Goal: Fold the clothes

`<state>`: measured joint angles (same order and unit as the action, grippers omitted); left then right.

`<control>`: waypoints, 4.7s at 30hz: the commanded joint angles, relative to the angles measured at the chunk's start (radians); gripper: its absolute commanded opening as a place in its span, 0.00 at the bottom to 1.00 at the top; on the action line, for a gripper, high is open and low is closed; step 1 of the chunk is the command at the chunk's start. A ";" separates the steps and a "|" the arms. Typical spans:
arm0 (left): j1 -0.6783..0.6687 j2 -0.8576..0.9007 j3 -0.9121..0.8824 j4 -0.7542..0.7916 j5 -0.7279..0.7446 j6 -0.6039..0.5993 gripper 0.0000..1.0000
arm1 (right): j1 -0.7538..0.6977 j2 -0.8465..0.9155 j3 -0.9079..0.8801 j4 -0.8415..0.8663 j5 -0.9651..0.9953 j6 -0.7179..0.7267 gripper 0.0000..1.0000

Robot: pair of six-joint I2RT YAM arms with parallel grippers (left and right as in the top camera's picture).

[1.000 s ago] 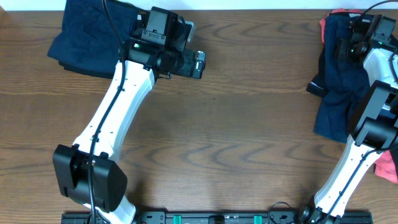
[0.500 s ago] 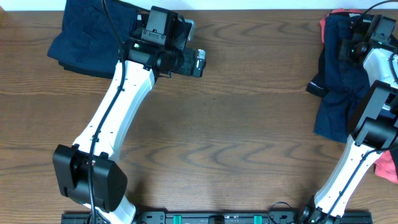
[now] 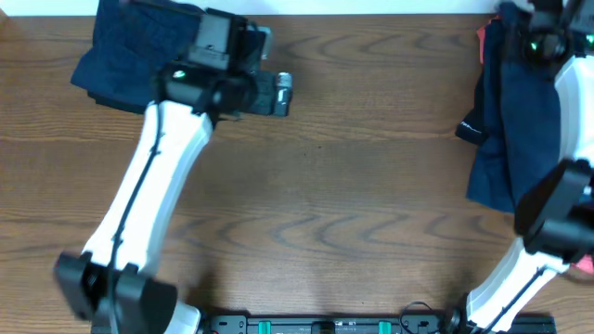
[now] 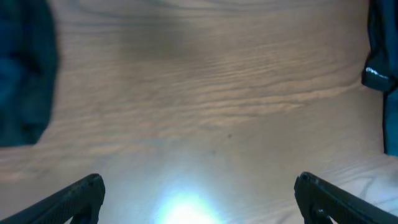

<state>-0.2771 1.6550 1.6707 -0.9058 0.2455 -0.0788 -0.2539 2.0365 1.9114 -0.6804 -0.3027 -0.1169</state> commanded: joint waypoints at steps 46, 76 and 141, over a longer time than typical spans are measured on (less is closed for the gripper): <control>0.220 0.045 -0.012 -0.209 -0.029 0.068 0.98 | 0.735 0.073 0.012 -0.156 -0.297 -0.019 0.36; 0.212 0.518 -0.012 0.081 0.090 0.085 0.98 | 0.298 -0.021 0.011 -0.405 -0.149 0.026 0.61; 0.216 0.090 0.022 0.154 -0.049 -0.118 0.06 | 0.938 -0.021 -0.362 -0.314 0.238 -0.194 0.45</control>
<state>-0.0673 1.7489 1.6878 -0.7521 0.2089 -0.1871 0.6315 2.0350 1.5795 -1.0145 -0.2111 -0.3065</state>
